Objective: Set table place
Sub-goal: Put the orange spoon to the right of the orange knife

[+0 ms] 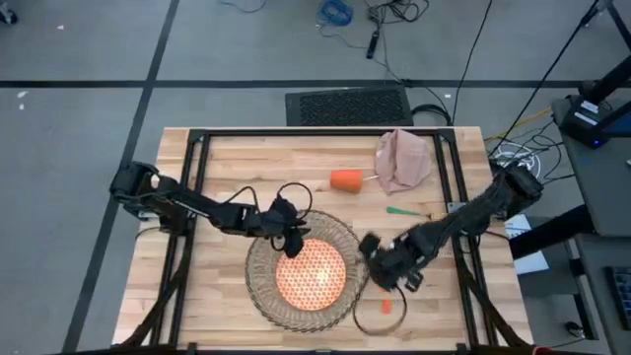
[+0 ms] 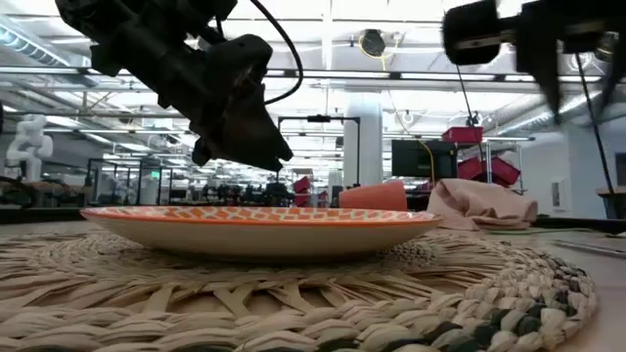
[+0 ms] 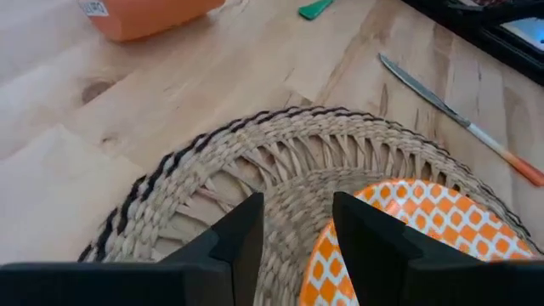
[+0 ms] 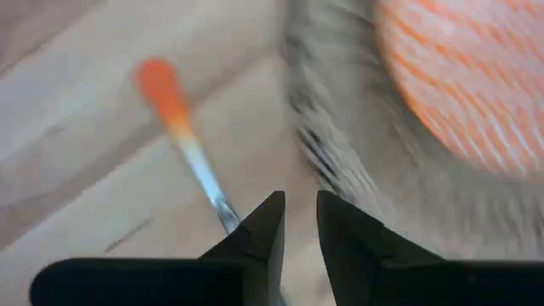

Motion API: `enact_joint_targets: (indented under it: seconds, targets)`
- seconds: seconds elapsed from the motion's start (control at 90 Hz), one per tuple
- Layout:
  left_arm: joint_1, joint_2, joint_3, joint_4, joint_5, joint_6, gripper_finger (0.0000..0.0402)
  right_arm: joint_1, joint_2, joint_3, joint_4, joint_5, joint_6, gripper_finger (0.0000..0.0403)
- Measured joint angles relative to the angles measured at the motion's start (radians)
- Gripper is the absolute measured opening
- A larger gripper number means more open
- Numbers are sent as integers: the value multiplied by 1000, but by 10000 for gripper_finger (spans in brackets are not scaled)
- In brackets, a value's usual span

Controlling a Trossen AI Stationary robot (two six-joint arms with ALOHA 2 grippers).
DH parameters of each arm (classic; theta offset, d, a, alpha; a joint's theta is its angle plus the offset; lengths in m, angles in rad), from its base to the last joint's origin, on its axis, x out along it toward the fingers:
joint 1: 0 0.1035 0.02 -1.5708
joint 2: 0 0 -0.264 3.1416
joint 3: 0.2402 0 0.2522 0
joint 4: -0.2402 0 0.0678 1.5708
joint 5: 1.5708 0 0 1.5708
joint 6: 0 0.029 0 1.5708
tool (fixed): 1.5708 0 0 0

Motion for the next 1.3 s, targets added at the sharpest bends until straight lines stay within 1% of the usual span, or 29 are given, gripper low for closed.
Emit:
enact_joint_targets:
  seconds: [0.067,0.156,0.356,0.422,0.511,0.633,0.756,0.844,0.956,1.089,1.144,1.211,1.3]
  targets:
    - [-7,0,0,-12,-7,20,128,-53,-47,-10,-10,6,90,59]
    - [-14,0,0,-13,-18,47,128,-110,-111,-44,20,18,196,59]
    - [-35,0,0,-15,-38,58,128,-201,-218,-151,52,134,402,59]
    - [-43,0,0,-15,-35,65,128,-224,-251,-195,53,137,460,59]
    - [-53,0,0,-21,1,100,128,-242,-286,-256,67,137,538,59]
    - [-55,0,0,-87,18,110,128,-254,-334,-354,135,138,629,59]
    - [-54,0,0,-140,3,111,128,-258,-376,-460,306,135,646,59]
    - [-57,0,0,-143,3,111,128,-283,-391,-510,416,136,641,59]
    - [-66,0,0,-142,4,122,128,-336,-392,-535,487,157,635,59]
    - [-81,0,0,-142,34,128,128,-418,-392,-537,611,149,573,59]
    - [-90,0,0,-142,36,128,128,-459,-392,-537,670,111,536,59]
    - [-102,0,0,-142,38,128,128,-525,-392,-537,727,22,499,59]
    - [-121,0,0,-142,39,125,128,-636,-391,-534,711,-59,467,59]
